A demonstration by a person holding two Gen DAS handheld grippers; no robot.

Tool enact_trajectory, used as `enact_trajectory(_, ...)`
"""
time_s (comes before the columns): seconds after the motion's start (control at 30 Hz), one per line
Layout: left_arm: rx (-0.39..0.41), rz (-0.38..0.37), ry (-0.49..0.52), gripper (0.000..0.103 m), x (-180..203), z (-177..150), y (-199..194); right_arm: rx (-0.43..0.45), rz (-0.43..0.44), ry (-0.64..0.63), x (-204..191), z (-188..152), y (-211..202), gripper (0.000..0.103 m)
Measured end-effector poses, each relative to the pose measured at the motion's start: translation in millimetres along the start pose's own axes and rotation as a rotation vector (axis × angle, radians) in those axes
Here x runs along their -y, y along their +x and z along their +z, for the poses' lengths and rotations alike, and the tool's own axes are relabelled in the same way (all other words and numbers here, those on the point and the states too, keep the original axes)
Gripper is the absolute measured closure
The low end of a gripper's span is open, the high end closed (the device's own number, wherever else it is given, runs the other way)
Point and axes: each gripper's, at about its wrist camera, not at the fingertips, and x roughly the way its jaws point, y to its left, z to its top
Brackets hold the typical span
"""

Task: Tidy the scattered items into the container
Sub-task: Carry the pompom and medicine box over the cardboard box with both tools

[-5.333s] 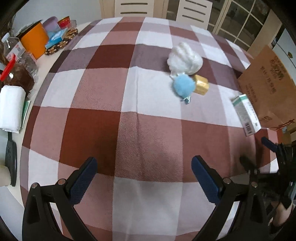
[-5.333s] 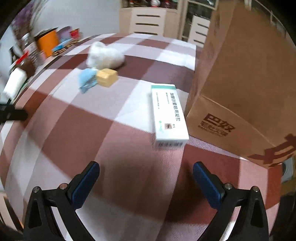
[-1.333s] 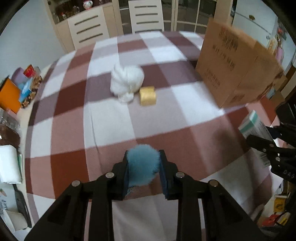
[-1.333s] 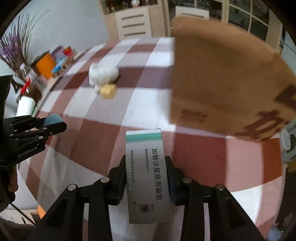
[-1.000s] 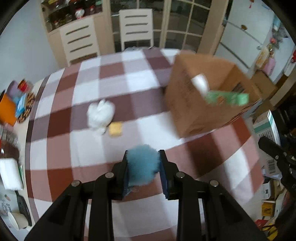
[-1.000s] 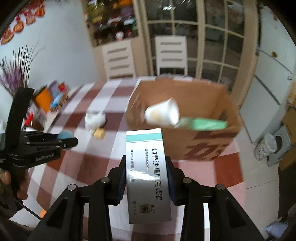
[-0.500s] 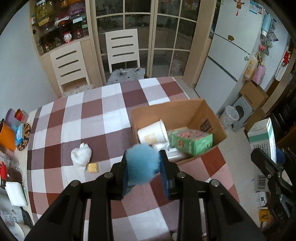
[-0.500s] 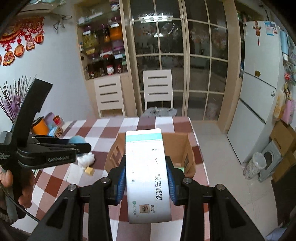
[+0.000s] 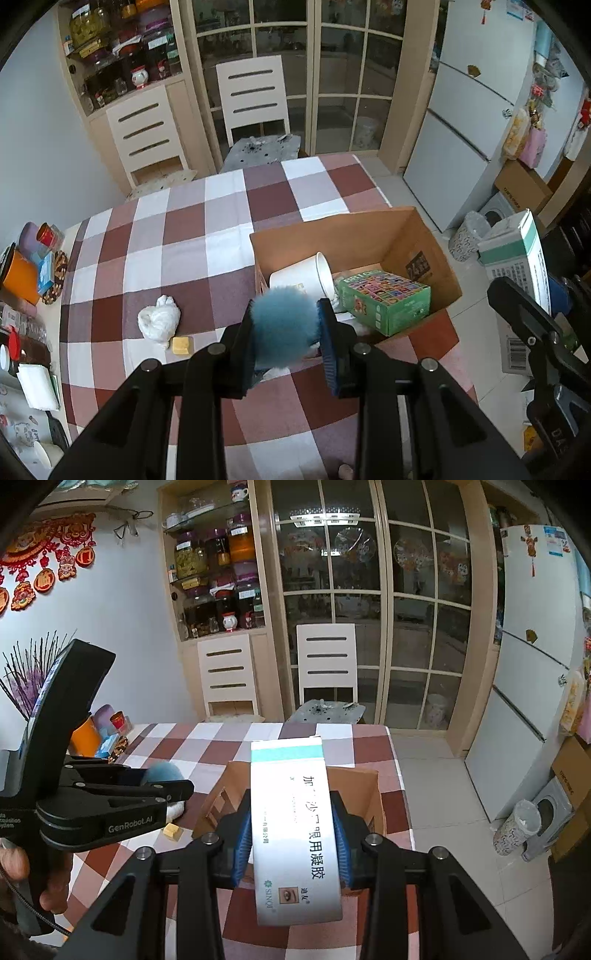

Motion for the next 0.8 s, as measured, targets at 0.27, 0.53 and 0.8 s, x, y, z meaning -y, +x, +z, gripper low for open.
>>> enact_trajectory(0.27, -0.051, 0.035, -0.019, 0.072, -6, 9, 31, -0.055, 0.018, 0.014, 15, 1, 37, 0.065)
enact_trajectory(0.53, -0.087, 0.030, -0.020, 0.072, -6, 15, 54, -0.111, 0.013, 0.032, 21, -7, 66, 0.065)
enact_trajectory(0.8, -0.095, 0.011, -0.030, 0.072, -6, 20, 65, -0.148, -0.001, 0.041, 25, -8, 84, 0.065)
